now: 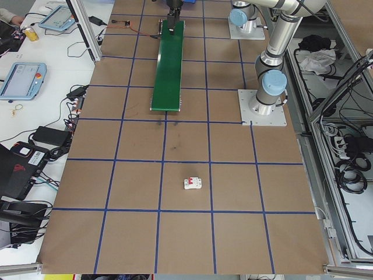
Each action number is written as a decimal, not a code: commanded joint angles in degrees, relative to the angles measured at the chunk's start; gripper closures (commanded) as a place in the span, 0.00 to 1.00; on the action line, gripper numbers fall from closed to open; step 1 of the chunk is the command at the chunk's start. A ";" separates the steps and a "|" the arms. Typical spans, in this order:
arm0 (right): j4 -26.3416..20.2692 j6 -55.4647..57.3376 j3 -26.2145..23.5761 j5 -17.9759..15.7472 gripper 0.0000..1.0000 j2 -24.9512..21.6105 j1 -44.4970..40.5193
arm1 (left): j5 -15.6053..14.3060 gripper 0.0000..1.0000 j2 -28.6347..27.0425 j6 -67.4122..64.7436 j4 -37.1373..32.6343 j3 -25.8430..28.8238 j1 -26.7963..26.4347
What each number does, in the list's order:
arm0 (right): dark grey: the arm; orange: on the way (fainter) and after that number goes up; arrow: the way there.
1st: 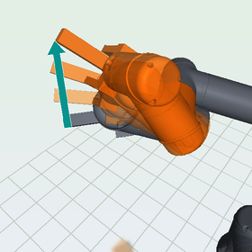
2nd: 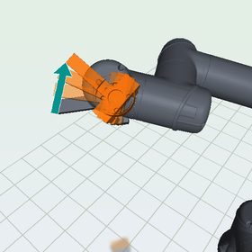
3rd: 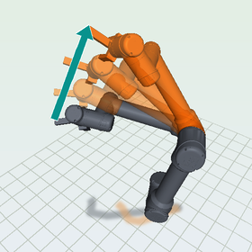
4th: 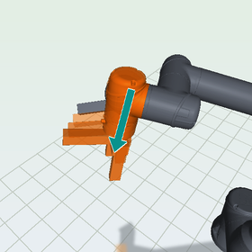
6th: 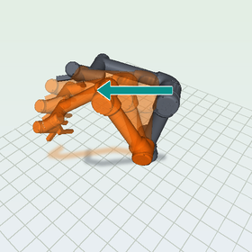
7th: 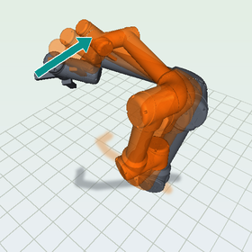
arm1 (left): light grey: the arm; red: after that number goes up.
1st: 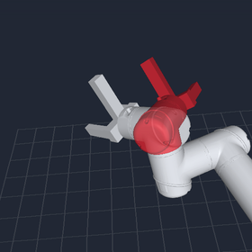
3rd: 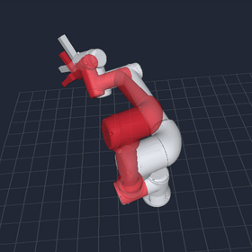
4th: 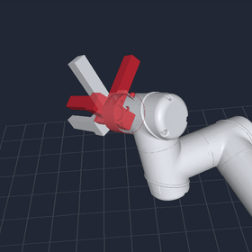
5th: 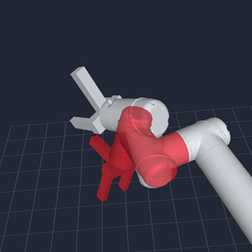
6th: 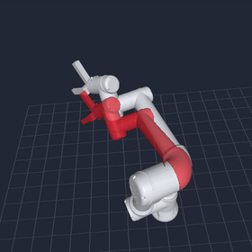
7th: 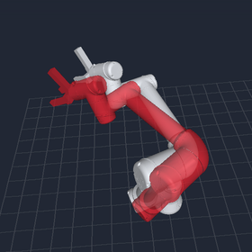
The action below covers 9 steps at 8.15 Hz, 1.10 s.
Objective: Move button from left to right
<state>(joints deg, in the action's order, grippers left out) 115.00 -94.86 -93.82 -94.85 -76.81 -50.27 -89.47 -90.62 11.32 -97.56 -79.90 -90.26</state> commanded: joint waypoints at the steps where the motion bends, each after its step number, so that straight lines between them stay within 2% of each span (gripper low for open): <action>1: 14.40 -22.92 0.13 10.26 1.00 9.61 12.18 | 0.00 0.00 -0.08 0.02 0.00 0.00 0.00; 3: 15.08 -30.85 -1.18 11.18 1.00 15.08 12.39 | 0.00 0.00 -0.09 0.02 0.00 0.00 0.00; 4: 15.87 -34.47 -1.19 10.40 1.00 17.72 12.39 | 0.09 0.00 -0.17 0.02 0.00 0.00 0.00; 5: 16.13 -34.60 -1.28 8.04 1.00 17.48 12.48 | 0.00 0.00 -0.17 0.02 0.00 0.00 0.00; 6: 16.14 -34.60 -1.28 7.58 0.37 17.31 12.48 | 0.09 0.00 -0.17 0.02 0.00 0.00 0.00; 7: 15.79 -34.51 -1.28 7.67 0.00 15.91 12.48 | 0.00 0.00 -0.09 0.02 0.00 0.00 0.00; 9: 13.35 -32.59 -1.28 8.02 0.00 8.56 12.04 | 0.00 0.00 -0.08 0.02 0.00 0.00 0.00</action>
<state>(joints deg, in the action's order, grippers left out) 130.55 -128.91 -95.09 -86.92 -62.32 -37.82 -89.46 -90.74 11.34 -97.56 -79.89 -90.26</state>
